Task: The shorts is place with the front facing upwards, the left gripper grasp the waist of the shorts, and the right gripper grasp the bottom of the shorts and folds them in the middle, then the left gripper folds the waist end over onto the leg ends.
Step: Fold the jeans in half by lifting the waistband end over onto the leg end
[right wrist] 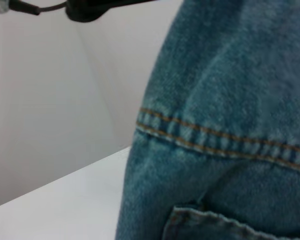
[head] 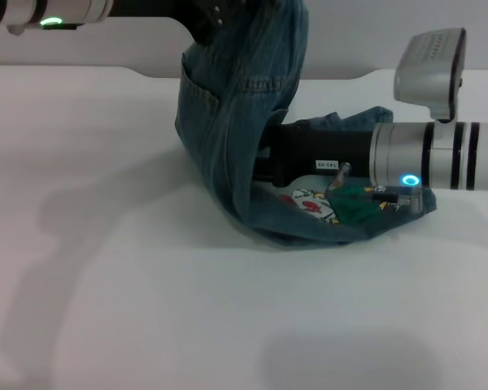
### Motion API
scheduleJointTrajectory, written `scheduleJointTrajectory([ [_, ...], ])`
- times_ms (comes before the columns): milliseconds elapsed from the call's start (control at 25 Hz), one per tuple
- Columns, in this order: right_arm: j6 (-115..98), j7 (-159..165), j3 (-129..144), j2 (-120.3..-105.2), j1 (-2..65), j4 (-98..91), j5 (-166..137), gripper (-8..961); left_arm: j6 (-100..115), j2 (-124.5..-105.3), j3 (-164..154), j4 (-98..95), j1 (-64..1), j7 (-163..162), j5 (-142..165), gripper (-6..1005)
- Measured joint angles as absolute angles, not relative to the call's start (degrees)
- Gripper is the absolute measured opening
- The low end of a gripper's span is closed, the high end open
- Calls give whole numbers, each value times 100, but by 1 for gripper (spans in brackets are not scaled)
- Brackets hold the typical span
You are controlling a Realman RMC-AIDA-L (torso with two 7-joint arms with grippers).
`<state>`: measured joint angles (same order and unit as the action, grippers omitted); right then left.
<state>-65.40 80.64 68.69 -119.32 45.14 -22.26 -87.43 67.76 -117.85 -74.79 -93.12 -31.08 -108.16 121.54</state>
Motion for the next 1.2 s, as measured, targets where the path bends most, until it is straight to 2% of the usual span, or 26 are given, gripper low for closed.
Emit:
scheduleJointTrajectory([
  [240,-6536,8273,7125,-11929,4531,-2223,-8759,518,6777,-11785,-7584,-9362,-3050,-10824,12155,69],
  [440,-6502,8471,7152,-11864,4317,-2238,-8914,518,6748,-11793,-7672,-9447,-2908,-10819,12154,69],
  [720,-6536,8693,7090,-11788,3637,-2824,-8948,518,6740,-11794,-7677,-9431,-2833,-10833,12100,69],
  [880,-6546,8775,6921,-11797,3099,-3383,-8919,518,6700,-11795,-7744,-9393,-2791,-10825,12092,70],
  [1040,-6548,8593,6371,-11879,2615,-3826,-8744,518,6380,-11806,-8032,-9362,-2687,-10814,12096,70],
  [1200,-6543,8208,5972,-11841,2337,-3893,-8221,518,5987,-11801,-8376,-9298,-2614,-10839,12139,70],
])
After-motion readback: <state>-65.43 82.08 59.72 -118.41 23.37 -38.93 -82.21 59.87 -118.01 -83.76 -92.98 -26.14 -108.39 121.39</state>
